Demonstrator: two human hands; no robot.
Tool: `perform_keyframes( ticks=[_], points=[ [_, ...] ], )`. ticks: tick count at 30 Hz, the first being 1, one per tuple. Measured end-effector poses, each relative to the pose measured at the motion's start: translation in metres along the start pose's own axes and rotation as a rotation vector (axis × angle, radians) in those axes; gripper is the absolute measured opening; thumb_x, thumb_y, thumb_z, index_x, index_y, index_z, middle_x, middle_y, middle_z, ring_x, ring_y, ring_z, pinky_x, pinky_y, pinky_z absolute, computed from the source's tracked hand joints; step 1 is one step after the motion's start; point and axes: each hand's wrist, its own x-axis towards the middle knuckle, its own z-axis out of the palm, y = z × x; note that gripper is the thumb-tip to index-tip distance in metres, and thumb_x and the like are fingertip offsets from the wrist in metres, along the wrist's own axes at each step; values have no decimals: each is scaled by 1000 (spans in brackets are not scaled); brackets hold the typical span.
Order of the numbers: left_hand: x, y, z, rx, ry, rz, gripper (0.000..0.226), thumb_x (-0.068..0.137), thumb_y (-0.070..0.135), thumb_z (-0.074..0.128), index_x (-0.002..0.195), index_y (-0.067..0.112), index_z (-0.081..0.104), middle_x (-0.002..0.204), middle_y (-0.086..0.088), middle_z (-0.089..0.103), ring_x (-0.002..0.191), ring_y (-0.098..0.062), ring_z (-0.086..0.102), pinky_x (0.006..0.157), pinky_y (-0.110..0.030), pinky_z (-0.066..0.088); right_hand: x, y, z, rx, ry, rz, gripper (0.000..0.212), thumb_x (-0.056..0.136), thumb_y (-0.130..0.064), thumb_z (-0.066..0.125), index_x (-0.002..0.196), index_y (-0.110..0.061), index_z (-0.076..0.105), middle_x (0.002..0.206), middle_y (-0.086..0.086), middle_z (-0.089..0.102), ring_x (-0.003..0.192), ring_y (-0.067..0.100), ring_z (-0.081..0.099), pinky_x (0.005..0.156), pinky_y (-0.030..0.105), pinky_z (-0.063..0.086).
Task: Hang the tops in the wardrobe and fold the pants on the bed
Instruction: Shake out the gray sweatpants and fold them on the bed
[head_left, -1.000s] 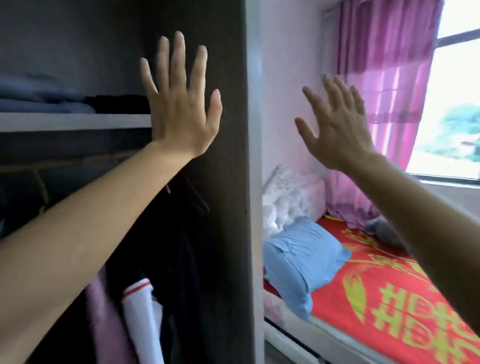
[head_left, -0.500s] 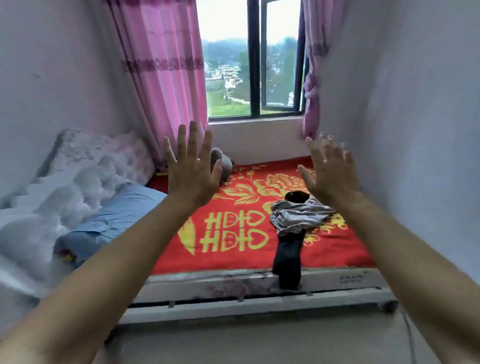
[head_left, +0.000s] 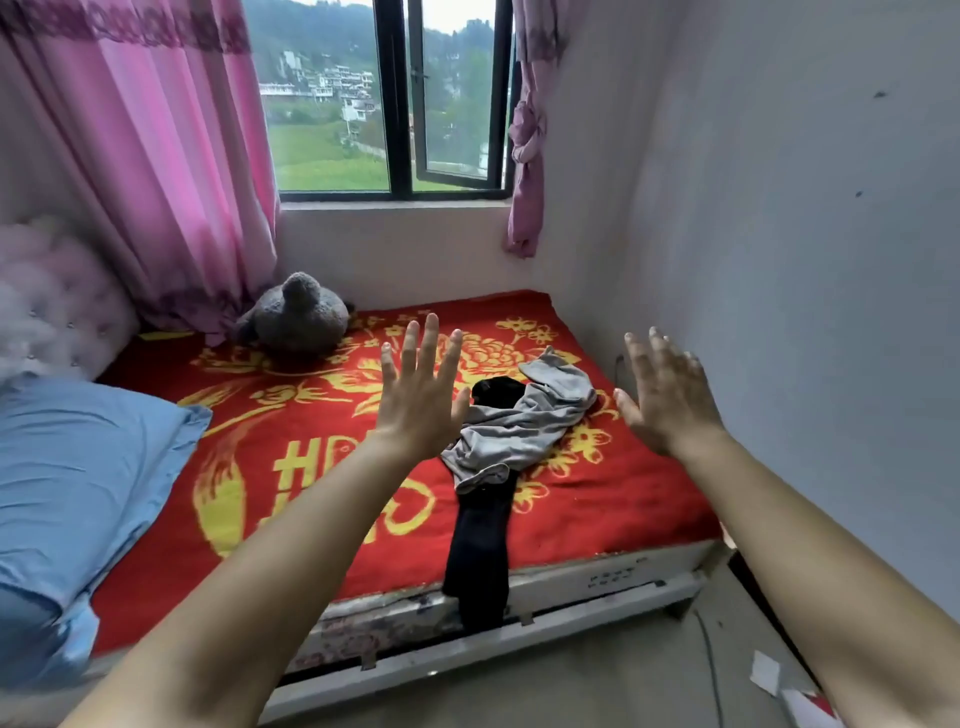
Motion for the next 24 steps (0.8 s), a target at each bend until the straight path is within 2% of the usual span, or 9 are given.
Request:
perform_keyframes(
  ticks=[6,13,20,24],
  points=[
    [94,-6,67,-21,-95,10,75,99,51,36,156,21,-2,163,-11,-14,150,-33,-11,118,-61,5,75,22,71,48,-60,53,79,96,-46,51,159,-18,13,164,20,12,150,34,18,121,48,16],
    [176,17,196,-12,-287,2,77,98,53,35,157,23,-5,163,-11,-16,150,-32,-13,119,-59,5,170,78,200,90,-156,110,77,96,-47,49,158,-16,15,163,20,16,149,35,21,121,48,20],
    [240,38,349,-7,-575,-151,84,95,59,39,157,25,-6,161,-13,-23,150,-34,-7,115,-59,19,269,101,370,219,-530,111,74,97,-44,50,157,-14,17,163,19,15,149,33,21,119,46,24],
    [257,48,427,-14,-670,-220,91,91,61,46,157,23,-4,161,-15,-21,150,-35,-4,112,-59,26,300,96,453,254,-677,46,69,99,-40,48,156,-14,20,162,18,17,147,34,23,117,47,28]
  ],
)
